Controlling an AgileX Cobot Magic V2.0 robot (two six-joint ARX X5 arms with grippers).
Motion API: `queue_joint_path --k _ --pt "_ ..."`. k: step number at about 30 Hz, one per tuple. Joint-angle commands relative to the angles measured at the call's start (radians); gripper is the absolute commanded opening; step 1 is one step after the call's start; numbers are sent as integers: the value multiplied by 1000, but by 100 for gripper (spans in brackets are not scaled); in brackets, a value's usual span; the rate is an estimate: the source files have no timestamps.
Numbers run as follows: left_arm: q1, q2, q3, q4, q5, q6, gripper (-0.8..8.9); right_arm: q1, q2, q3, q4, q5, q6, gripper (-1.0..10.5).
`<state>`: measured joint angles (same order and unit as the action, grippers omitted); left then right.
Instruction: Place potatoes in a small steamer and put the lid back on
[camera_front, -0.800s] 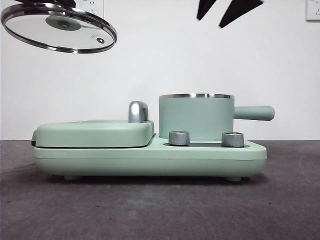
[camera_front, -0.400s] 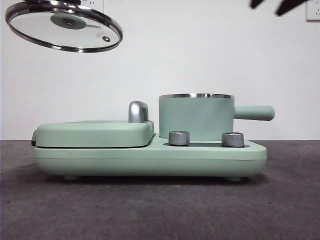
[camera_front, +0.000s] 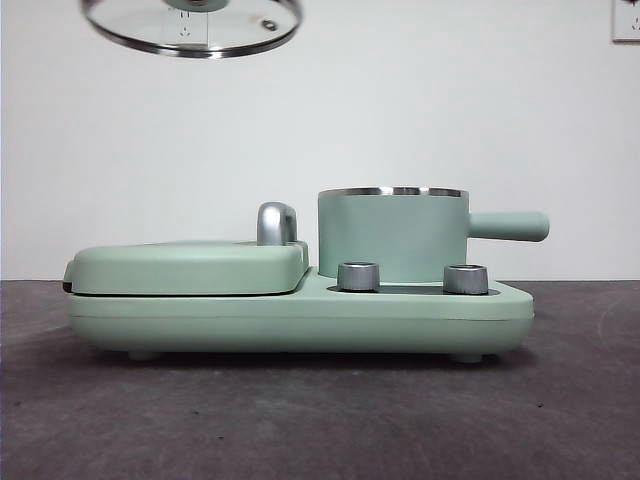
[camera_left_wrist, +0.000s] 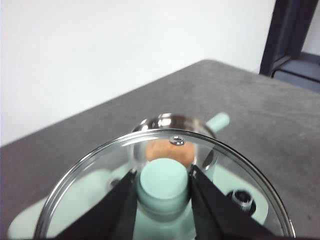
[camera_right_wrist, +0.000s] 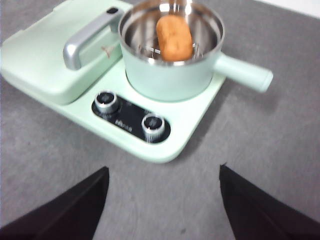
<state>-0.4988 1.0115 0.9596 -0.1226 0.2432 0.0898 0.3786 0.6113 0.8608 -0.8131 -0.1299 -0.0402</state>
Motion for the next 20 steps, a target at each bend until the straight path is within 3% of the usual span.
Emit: queue_joint_path --k 1,11,20 --pt "-22 43 14 94 8 -2 14 5 -38 1 -26 0 34 348" --pt "-77 312 103 304 8 7 14 4 -145 1 -91 10 55 348" --pt "-92 605 366 303 8 22 14 4 -143 -5 -119 55 52 347"
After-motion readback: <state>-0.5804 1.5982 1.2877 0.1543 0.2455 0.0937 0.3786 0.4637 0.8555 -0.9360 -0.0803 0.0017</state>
